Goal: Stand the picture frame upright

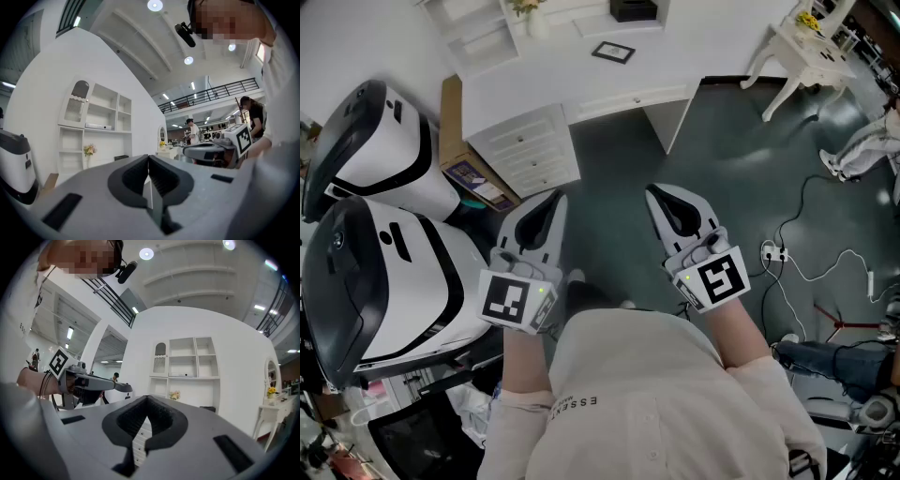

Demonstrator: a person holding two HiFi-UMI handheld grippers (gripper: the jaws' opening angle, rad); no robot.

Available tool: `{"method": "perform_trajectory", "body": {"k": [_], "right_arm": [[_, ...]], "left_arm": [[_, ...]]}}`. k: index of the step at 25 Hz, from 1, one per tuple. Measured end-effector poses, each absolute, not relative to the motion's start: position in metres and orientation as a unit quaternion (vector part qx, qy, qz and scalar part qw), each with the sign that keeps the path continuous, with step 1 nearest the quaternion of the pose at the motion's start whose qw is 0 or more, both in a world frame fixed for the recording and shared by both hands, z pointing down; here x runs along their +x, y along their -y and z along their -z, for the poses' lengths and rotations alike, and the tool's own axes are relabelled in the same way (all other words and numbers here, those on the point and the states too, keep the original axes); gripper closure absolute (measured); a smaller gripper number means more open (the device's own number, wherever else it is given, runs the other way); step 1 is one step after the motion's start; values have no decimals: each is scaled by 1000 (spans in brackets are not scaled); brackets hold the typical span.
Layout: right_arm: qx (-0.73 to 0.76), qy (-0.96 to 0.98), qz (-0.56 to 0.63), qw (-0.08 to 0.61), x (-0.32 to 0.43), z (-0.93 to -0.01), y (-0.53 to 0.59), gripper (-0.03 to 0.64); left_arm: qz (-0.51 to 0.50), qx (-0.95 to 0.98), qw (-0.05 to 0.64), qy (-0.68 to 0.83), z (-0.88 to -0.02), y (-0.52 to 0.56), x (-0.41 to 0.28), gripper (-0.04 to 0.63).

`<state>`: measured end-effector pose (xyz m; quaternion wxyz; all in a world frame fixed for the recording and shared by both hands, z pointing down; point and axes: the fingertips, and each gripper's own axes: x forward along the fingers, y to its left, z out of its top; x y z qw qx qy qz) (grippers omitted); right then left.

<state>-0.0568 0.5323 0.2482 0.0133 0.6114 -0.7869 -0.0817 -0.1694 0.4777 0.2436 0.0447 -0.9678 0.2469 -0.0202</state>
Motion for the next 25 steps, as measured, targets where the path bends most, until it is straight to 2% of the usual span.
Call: {"method": "perform_trajectory", "body": {"k": [18, 19, 20, 21, 22, 25], "right_arm": [[627, 776, 56, 40, -44, -276, -533, 598], [629, 775, 53, 40, -42, -278, -533, 589], [628, 776, 52, 40, -39, -280, -532, 490], [625, 778, 51, 41, -38, -282, -530, 389], [622, 780, 49, 42, -36, -284, -528, 385], [624, 779, 42, 44, -27, -289, -518, 386]], "left_arm": [[15, -969, 28, -245, -261, -489, -155, 591], [15, -968, 27, -249, -263, -488, -153, 581], [13, -967, 29, -253, -264, -486, -152, 549], [12, -967, 31, -254, -265, -485, -150, 480], [12, -966, 33, -256, -266, -483, -147, 426], [19, -965, 26, -261, -271, -470, -140, 403]]}}
